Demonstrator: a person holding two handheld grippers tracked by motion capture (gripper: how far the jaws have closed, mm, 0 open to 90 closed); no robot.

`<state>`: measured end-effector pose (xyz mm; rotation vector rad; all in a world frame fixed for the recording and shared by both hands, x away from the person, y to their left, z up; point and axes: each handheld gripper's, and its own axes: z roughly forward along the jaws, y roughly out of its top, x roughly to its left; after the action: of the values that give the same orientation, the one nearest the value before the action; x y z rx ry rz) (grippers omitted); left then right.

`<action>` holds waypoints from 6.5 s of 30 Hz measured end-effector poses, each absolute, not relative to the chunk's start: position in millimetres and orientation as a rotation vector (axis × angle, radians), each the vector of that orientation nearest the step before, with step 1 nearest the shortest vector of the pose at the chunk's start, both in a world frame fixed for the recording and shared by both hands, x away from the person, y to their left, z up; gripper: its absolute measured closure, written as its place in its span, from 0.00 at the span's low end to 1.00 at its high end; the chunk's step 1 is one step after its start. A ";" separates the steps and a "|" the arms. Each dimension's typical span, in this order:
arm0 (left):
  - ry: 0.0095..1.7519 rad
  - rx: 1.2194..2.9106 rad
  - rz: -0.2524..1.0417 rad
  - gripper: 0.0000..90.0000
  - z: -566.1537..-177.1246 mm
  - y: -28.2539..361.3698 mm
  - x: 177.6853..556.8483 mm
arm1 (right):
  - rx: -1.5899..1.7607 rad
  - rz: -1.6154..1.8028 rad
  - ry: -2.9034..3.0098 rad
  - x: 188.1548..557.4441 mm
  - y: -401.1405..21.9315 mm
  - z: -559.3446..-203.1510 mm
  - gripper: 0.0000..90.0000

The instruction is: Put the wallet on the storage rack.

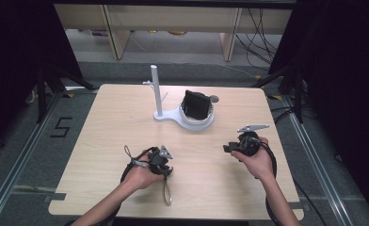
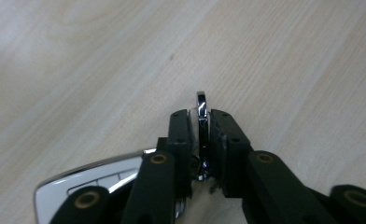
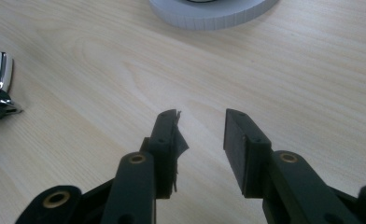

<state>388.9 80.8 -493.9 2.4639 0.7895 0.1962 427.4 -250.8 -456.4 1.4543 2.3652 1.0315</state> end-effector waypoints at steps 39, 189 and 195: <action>0.746 2.571 0.265 0.85 -487.8 82.9 380.7 | 1.415 1.043 2.390 427.2 -252.5 -460.0 0.73; 0.383 2.994 -0.025 0.83 -471.8 13.1 421.1 | 1.396 1.025 2.459 429.2 -247.3 -461.8 0.72; 0.459 2.979 -0.040 0.85 -472.1 17.0 420.8 | 1.426 1.004 2.449 427.1 -249.1 -459.9 0.71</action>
<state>420.8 17.0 -472.1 2.9789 0.4586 -0.0403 427.1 -249.1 -459.9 1.4262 2.4489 1.0037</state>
